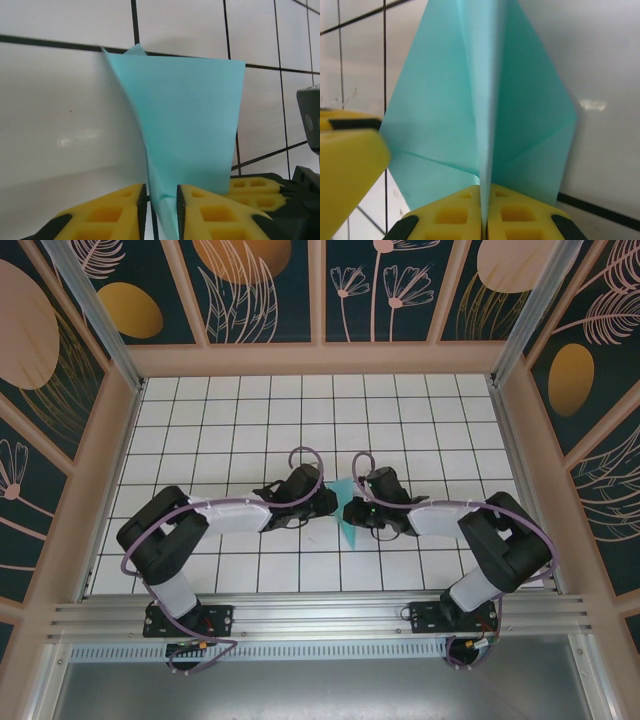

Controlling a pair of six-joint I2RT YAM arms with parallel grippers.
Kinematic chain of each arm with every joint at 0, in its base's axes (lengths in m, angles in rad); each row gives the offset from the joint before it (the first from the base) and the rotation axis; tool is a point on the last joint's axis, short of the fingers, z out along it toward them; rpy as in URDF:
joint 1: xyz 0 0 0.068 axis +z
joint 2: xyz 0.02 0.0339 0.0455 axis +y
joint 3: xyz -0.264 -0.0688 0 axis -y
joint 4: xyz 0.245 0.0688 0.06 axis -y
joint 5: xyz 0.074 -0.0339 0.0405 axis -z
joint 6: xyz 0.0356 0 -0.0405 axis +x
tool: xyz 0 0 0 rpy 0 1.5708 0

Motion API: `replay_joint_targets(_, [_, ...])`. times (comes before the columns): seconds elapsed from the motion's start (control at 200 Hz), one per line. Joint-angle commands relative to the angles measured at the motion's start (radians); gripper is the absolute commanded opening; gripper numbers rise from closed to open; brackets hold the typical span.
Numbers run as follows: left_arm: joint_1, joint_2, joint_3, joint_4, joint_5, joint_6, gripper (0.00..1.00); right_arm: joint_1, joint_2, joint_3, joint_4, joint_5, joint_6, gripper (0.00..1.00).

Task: Fold a paper plane with a square sheet of paper (pick it up from the middle)
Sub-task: Move the paper plane to the center of the table.

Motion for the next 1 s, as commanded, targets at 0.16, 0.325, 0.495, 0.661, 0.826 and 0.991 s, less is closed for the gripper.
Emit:
replay_joint_targets(0.16, [0.036,-0.249,-0.058,-0.037,-0.208,-0.029,0.55,0.046,0.036,0.26,-0.432,0.39,-0.036,0.1])
replay_joint_targets(0.325, [0.078,-0.332,-0.132,-0.041,-0.245,-0.042,0.59,0.051,0.164,0.417,-0.563,0.453,-0.035,0.11])
replay_joint_targets(0.495, [0.096,-0.424,-0.208,-0.048,-0.309,-0.072,0.61,0.066,0.289,0.549,-0.603,0.439,-0.063,0.14])
replay_joint_targets(0.661, [0.11,-0.515,-0.265,-0.035,-0.345,-0.074,0.64,0.069,0.375,0.603,-0.638,0.432,-0.087,0.14])
replay_joint_targets(0.826, [0.114,-0.551,-0.296,-0.029,-0.355,-0.077,0.67,0.072,0.385,0.608,-0.646,0.437,-0.078,0.19])
replay_joint_targets(0.991, [0.118,-0.544,-0.296,-0.027,-0.342,-0.077,0.67,0.085,0.403,0.644,-0.68,0.447,-0.082,0.21])
